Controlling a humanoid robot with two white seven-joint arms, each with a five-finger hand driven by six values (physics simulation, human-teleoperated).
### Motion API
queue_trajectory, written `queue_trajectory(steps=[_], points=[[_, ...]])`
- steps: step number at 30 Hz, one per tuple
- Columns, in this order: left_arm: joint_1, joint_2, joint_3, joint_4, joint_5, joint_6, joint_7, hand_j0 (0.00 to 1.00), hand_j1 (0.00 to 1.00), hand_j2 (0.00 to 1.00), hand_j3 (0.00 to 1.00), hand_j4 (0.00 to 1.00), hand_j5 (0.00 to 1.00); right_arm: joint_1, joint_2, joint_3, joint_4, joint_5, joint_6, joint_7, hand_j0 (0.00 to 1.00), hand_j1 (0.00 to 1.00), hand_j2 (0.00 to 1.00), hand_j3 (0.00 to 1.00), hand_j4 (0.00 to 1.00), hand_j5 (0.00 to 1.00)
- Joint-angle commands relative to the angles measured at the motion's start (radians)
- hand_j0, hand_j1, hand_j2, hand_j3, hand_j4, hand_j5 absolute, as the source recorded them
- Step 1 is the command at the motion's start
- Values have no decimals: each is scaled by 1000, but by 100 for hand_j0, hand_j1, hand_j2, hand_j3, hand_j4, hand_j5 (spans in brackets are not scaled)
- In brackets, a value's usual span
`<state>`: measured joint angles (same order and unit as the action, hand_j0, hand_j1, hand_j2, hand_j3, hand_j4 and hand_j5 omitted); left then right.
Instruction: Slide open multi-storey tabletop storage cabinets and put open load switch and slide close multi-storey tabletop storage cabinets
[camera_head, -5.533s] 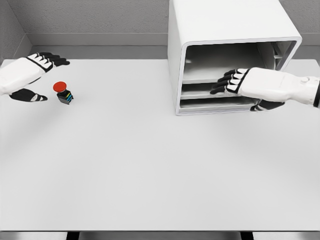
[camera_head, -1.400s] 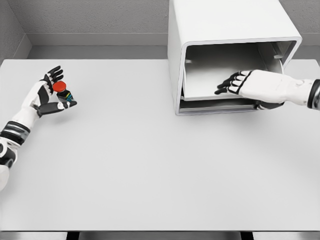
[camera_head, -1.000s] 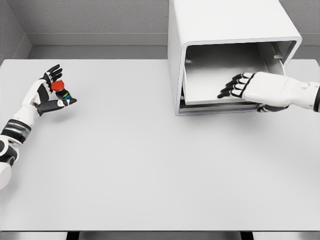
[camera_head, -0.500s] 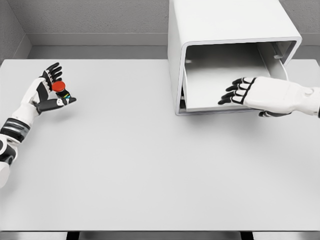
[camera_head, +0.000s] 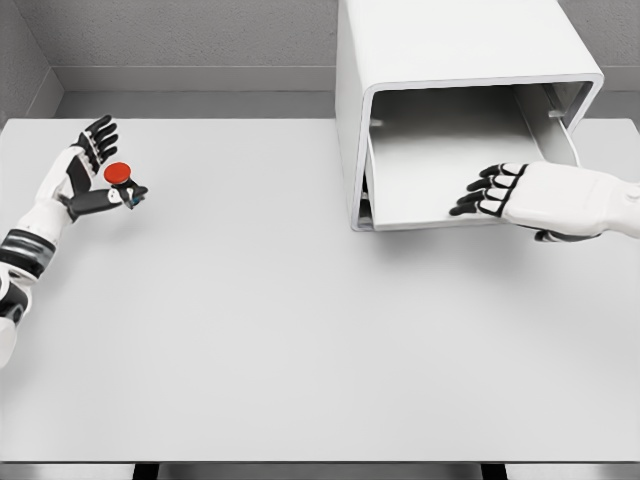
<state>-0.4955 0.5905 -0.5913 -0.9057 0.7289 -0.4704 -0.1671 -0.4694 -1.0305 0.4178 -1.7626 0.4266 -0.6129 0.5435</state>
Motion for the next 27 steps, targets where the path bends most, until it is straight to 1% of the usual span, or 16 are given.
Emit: queue_trajectory(steps=[1, 3, 7, 14, 16, 25, 26, 27], points=[[0, -3, 1, 15, 3, 3, 0, 100, 100, 100, 100, 100, 100, 0, -11, -7, -1, -5, 2, 0, 95, 95, 95, 95, 95, 95], [-11, -9, 2, 16, 3, 61, 0, 100, 100, 100, 100, 100, 100, 8, -19, -13, 0, -6, 2, 0, 95, 95, 95, 95, 95, 95], [-12, -20, 4, 21, 3, 61, 0, 100, 100, 100, 100, 100, 100, 9, -33, -14, -1, -12, 2, -2, 95, 95, 95, 95, 95, 95], [-11, -46, 4, 39, 3, 64, 0, 100, 100, 100, 100, 100, 100, 41, -62, -20, -1, -12, 2, 0, 95, 95, 95, 95, 95, 95], [-12, -58, 4, 56, 3, 64, 0, 100, 100, 100, 100, 100, 100, 41, -74, -20, -1, -12, 2, 0, 95, 95, 95, 95, 95, 95], [-11, -63, 2, 57, 3, 67, 0, 100, 100, 100, 100, 100, 100, 41, -112, -37, -1, -12, 2, -2, 96, 96, 96, 96, 96, 96], [-11, -64, 2, 57, 4, 67, 0, 95, 95, 95, 95, 95, 95, 41, -120, -37, -1, -12, 2, -2, 96, 96, 96, 96, 96, 96], [-9, -66, 2, 57, 4, 67, 0, 93, 93, 93, 93, 93, 93, 41, -125, -37, -1, -12, 2, -2, 96, 96, 96, 96, 96, 96]])
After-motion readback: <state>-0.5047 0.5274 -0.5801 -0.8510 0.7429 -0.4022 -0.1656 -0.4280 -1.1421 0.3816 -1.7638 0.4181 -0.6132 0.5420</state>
